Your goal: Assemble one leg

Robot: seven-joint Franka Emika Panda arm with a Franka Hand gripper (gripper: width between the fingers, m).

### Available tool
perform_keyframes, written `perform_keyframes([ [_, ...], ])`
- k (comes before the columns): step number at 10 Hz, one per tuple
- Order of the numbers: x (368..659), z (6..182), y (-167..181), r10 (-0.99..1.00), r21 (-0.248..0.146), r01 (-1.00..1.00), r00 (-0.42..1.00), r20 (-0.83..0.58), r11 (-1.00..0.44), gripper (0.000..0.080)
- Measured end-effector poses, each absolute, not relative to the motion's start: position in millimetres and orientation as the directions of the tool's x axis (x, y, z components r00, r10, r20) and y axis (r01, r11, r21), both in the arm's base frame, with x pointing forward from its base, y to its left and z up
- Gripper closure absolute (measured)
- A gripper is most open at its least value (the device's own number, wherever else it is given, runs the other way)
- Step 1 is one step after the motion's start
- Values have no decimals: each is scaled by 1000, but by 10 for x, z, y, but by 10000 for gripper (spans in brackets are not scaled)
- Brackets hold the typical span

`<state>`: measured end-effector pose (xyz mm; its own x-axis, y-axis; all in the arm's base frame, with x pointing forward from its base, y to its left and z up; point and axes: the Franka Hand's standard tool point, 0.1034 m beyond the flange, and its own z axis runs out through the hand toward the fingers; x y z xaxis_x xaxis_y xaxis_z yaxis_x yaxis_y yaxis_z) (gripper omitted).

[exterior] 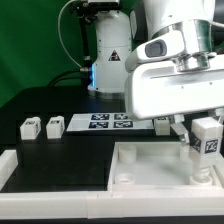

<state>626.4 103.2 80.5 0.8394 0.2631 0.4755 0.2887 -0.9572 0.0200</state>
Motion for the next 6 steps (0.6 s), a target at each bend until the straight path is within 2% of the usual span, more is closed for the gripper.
perform_keyframes([
  [6,6202,627,1081,267,17,294,838,476,-956,509],
])
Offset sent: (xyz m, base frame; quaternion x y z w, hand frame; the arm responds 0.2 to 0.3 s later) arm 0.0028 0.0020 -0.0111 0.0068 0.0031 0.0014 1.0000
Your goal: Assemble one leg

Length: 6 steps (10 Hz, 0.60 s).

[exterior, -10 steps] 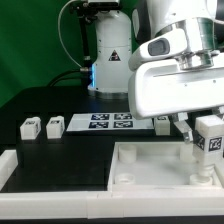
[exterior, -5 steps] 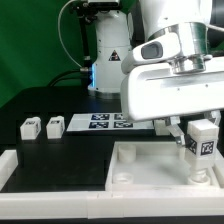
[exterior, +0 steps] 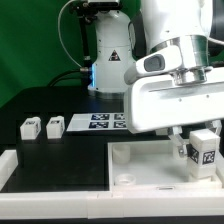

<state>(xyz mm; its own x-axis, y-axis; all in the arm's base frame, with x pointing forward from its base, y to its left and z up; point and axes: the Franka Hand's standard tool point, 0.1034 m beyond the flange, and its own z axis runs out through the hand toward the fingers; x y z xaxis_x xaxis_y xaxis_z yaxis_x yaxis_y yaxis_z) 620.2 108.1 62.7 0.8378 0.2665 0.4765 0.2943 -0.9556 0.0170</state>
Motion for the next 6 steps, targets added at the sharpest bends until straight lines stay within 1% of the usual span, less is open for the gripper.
perform_keyframes([
  [2,6200,618,1080,258,29,287,807,532,-957,509],
  [4,6204,621,1078,258,29,287,805,534,-957,509],
  [5,6204,621,1078,258,30,287,805,534,-957,329],
  [6,6203,620,1078,258,30,288,805,533,-957,213],
])
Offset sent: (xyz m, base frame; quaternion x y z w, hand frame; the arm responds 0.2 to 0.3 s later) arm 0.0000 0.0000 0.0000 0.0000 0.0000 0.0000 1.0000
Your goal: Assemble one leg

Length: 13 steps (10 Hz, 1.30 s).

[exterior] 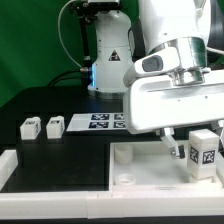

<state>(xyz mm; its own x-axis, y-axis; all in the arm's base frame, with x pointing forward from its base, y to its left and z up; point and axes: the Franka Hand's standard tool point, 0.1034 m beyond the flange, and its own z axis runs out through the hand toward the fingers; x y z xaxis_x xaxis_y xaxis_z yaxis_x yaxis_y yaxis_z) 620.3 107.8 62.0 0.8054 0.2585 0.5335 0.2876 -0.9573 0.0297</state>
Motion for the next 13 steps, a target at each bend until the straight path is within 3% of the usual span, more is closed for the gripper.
perform_keyframes([
  [1,6203,620,1078,259,30,288,805,533,-957,213],
  [2,6203,620,1078,259,30,288,805,533,-957,161],
  [7,6205,622,1081,259,30,289,805,533,-957,150],
  [10,6263,846,1144,272,30,301,809,521,-953,150],
  [13,6311,854,1169,280,19,309,832,478,-951,150],
])
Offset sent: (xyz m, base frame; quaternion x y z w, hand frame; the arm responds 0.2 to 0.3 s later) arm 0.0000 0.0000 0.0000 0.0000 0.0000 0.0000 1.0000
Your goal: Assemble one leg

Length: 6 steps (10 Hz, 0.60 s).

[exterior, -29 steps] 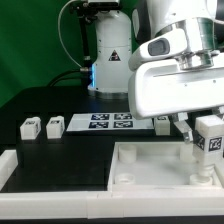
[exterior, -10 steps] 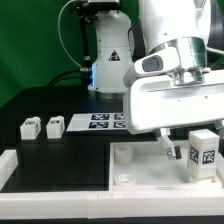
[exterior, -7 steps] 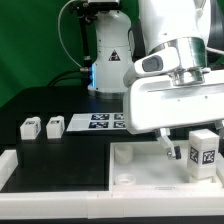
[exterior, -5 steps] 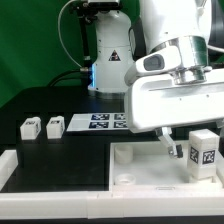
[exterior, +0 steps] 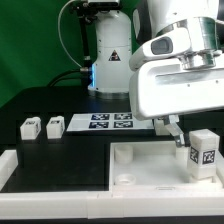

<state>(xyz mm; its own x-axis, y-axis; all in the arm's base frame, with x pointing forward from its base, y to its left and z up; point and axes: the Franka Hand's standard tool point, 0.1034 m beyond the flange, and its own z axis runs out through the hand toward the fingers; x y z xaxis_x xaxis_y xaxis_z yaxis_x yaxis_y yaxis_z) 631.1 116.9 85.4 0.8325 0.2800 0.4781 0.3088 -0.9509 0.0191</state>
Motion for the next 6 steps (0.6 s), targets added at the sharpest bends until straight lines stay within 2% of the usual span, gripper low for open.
perform_keyframes([
  [1,6229,791,1224,287,-13,312,887,362,-950,150],
  [4,6244,849,1213,319,-64,323,945,72,-944,150],
  [6,6339,856,1224,319,-66,324,944,80,-944,150],
])
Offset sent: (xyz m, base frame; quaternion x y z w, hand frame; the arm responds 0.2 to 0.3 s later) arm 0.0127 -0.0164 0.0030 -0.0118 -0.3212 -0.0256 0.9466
